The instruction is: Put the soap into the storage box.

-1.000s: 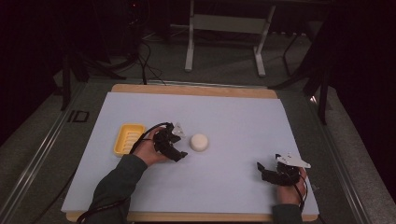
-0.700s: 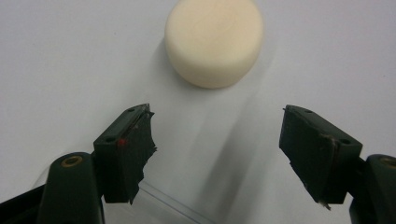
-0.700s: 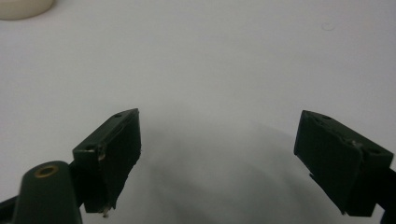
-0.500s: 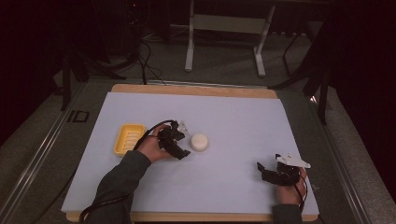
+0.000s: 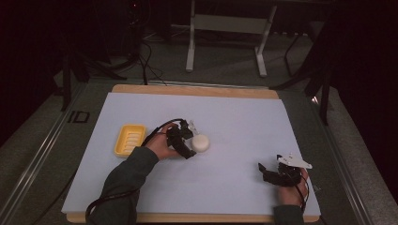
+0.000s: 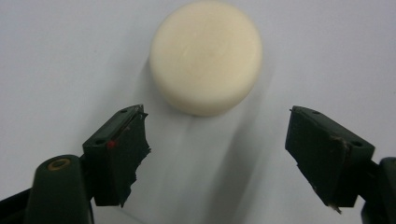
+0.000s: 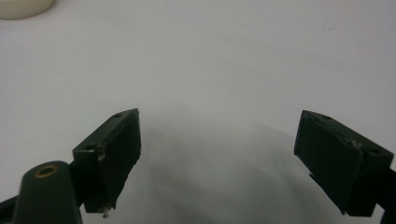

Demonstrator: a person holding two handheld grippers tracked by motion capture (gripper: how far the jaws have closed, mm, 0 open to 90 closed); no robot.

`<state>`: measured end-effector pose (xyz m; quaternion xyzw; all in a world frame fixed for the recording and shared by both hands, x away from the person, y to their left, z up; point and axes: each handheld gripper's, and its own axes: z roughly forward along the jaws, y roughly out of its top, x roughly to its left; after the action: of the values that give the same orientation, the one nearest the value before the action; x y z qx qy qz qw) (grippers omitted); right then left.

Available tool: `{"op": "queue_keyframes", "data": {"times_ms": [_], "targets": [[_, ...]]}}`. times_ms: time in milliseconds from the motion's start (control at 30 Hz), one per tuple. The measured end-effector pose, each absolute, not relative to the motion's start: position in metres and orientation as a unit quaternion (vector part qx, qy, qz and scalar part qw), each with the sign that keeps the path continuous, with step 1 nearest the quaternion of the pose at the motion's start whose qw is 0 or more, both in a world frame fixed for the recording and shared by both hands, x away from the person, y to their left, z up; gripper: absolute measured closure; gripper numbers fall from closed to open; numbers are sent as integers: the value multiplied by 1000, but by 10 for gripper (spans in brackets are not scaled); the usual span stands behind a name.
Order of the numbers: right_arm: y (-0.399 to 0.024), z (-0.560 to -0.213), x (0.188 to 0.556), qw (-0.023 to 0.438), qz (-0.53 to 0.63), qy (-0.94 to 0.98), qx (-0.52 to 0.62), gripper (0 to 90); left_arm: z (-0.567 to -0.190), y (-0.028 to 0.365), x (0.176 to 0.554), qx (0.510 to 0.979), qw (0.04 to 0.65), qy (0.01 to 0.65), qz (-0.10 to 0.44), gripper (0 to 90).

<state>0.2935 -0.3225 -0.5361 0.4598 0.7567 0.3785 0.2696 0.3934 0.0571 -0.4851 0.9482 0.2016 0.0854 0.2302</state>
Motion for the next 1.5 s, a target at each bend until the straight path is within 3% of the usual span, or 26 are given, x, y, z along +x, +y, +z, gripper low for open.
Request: {"op": "queue_keyframes", "data": {"times_ms": [600, 1500], "targets": [[-323, -536, 294, 269, 379, 757, 459, 147, -491, 25, 414, 956, 202, 206, 56, 150], [-322, -536, 294, 268, 378, 758, 459, 147, -509, 8, 435, 954, 161, 252, 30, 168]]}}
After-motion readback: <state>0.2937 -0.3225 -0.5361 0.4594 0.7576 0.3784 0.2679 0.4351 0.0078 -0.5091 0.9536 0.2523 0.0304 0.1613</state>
